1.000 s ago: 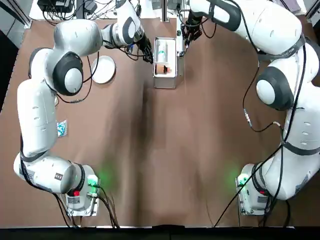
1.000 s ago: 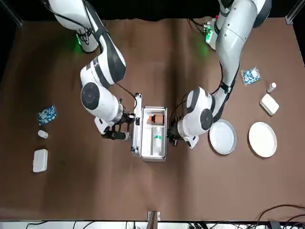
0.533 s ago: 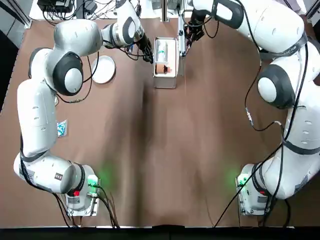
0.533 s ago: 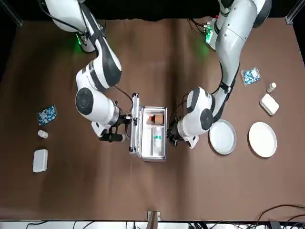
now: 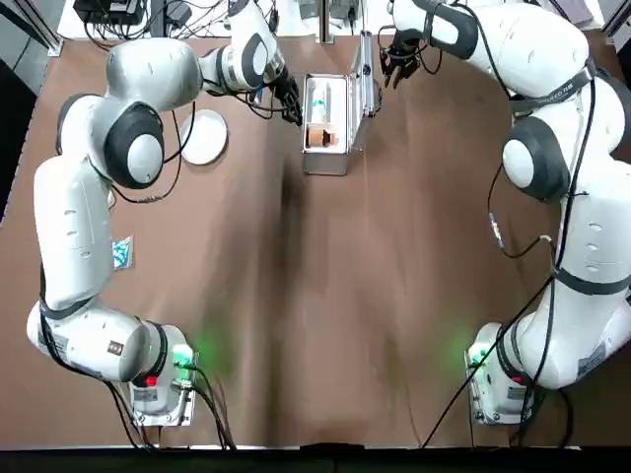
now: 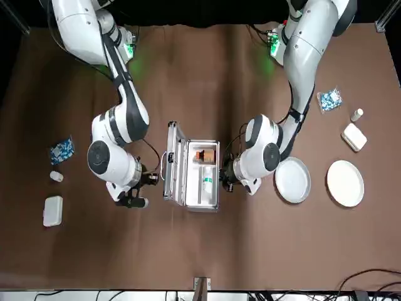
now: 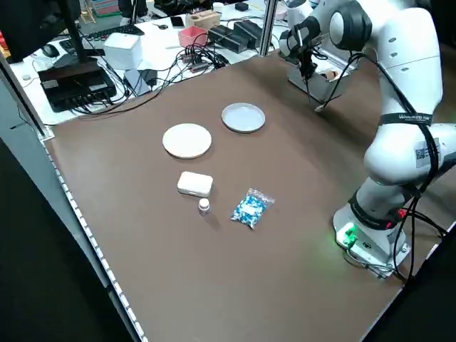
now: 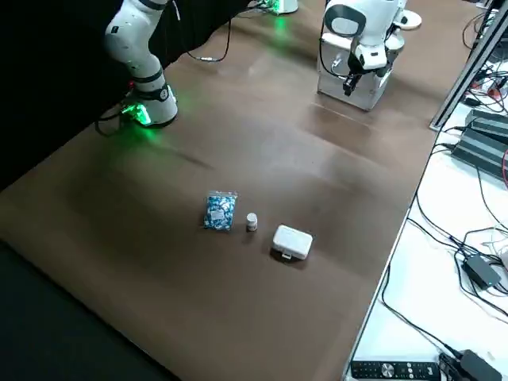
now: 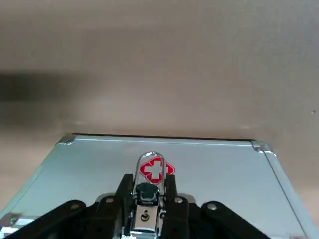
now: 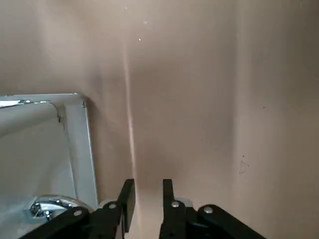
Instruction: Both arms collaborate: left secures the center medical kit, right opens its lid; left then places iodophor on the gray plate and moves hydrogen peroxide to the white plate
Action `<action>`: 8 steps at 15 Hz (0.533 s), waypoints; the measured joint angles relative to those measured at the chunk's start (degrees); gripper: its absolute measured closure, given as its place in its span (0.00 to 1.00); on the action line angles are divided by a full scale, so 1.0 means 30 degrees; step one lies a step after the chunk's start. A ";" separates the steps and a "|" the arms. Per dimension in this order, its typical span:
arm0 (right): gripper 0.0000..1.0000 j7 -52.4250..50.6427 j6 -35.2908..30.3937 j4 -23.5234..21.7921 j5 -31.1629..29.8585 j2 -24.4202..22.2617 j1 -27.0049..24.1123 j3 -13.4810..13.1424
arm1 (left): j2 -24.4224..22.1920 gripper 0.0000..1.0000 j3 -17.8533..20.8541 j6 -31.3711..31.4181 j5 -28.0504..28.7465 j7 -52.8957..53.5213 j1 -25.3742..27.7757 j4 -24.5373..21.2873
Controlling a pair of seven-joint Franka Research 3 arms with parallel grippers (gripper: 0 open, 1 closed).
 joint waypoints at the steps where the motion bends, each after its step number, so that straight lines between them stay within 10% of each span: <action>1: 0.69 -0.0057 -0.0006 0.0030 0.0000 -0.0002 -0.0026 -0.0005 | 0.0000 0.70 0.0001 -0.0001 0.0000 0.0000 0.0002 -0.0001; 8: 0.42 -0.3374 -0.0007 0.0228 -0.0002 -0.0012 -0.2491 -0.0140 | -0.0002 0.50 -0.0026 -0.0134 -0.0001 -0.0004 -0.0007 0.0005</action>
